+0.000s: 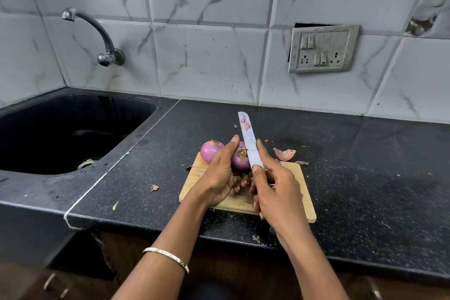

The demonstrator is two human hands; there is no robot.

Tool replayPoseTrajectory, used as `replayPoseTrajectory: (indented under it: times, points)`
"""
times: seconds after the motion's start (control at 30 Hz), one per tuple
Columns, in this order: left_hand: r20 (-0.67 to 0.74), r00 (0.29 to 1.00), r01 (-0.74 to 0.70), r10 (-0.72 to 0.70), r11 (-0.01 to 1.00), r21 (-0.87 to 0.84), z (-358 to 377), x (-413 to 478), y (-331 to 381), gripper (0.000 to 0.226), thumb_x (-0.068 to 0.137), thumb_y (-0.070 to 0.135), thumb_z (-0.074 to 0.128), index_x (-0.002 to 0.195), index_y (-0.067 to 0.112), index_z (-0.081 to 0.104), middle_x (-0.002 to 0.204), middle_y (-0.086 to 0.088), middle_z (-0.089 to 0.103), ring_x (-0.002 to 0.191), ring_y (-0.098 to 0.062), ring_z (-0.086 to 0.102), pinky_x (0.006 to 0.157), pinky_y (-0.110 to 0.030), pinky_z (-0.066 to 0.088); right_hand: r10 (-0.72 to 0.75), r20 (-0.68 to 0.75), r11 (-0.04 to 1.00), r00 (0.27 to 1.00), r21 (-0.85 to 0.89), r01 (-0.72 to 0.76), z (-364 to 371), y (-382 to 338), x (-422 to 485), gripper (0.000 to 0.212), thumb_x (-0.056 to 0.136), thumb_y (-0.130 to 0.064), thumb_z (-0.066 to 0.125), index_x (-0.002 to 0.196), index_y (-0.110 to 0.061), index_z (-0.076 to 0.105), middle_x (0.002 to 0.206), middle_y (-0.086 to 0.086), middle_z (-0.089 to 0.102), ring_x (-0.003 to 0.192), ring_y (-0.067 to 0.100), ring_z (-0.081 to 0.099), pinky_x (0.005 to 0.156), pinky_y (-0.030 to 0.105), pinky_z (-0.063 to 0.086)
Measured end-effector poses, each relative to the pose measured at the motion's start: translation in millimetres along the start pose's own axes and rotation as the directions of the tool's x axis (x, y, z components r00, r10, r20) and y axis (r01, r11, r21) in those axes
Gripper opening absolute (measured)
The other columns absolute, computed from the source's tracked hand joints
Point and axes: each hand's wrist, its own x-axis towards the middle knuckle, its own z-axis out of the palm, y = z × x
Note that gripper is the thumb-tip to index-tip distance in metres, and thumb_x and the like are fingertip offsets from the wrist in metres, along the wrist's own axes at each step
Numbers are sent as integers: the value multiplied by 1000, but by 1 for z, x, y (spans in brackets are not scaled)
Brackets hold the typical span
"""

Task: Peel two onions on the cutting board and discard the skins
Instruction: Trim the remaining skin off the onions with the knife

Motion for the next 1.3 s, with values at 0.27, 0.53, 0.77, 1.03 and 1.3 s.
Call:
replayPoseTrajectory:
  times: [0.27,0.53,0.77,1.03,1.3]
  points:
    - [-100,995,-15,25,994,107,-3,1,-1,43,105,56,36,100,23,63,64,-1,56,40,-7,39,35,-16,29,-32,-43,997,999,-66,29,6,5,-15,51,100,-17,54,143,-46,51,80,-13,67,64,15,52,60,30,44]
    - [-57,998,3,-1,1000,21,2,1,0,41,109,45,33,96,16,60,64,-4,54,38,-7,46,34,-13,34,14,-117,995,993,-100,-26,17,-1,2,45,98,-17,53,138,-37,62,81,-16,70,64,12,51,62,35,44]
    - [-76,997,-7,9,1000,26,0,3,-3,43,108,48,33,110,13,58,70,-5,55,40,-6,46,36,-15,36,23,-98,999,995,-42,-27,15,5,-10,49,98,-20,52,144,-39,54,72,-18,62,61,15,49,59,36,42]
    - [-7,1000,27,-28,997,-67,4,-6,3,57,108,48,33,124,2,62,85,-13,72,58,-14,68,48,-21,51,223,48,926,974,301,-227,-13,-18,-18,49,106,-19,51,113,-67,59,64,1,55,45,16,47,38,23,32]
    - [60,996,-75,72,996,50,-30,-32,4,37,96,31,58,131,20,63,113,-13,70,82,-21,68,57,-28,53,311,324,736,893,512,-442,-28,-24,-26,42,104,-14,54,129,-46,66,65,7,56,43,14,43,34,18,25]
